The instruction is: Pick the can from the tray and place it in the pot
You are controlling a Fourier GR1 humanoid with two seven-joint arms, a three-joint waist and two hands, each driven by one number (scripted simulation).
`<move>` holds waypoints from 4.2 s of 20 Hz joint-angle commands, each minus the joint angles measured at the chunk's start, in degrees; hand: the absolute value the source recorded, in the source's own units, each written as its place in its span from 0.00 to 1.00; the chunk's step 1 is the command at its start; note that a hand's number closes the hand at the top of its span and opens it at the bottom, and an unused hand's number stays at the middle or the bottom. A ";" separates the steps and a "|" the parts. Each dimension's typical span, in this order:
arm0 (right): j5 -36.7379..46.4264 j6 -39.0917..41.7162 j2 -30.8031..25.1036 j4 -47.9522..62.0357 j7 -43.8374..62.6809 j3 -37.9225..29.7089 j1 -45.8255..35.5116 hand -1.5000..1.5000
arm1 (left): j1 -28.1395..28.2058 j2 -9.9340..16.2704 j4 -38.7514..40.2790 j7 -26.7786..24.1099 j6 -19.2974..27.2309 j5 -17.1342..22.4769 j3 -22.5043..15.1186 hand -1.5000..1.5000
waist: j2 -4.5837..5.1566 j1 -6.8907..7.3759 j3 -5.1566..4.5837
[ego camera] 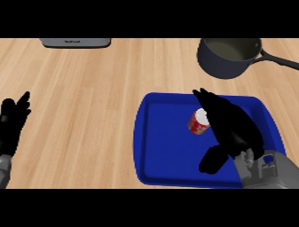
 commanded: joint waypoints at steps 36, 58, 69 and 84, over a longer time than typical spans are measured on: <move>23.15 -0.71 17.23 37.81 -21.64 -14.78 -2.88 0.00 | -0.83 -10.71 1.01 0.08 -6.44 -11.79 8.33 0.50 | 0.14 0.20 0.03; 36.46 -6.85 17.46 30.58 -28.67 -12.93 -0.36 1.00 | 1.71 -11.88 -3.09 0.75 -10.55 -13.40 12.45 0.50 | 0.02 0.03 0.03; 20.99 -16.00 -23.19 42.03 -57.83 -48.40 17.15 1.00 | 1.67 -9.75 -1.95 0.98 -10.66 -12.69 14.12 0.50 | 0.29 -2.13 0.24; -1.32 -16.12 -27.16 28.40 -70.09 -67.43 10.41 1.00 | 2.93 -11.26 -2.80 -0.57 -11.30 -13.59 12.80 0.50 | -0.18 -0.77 -0.03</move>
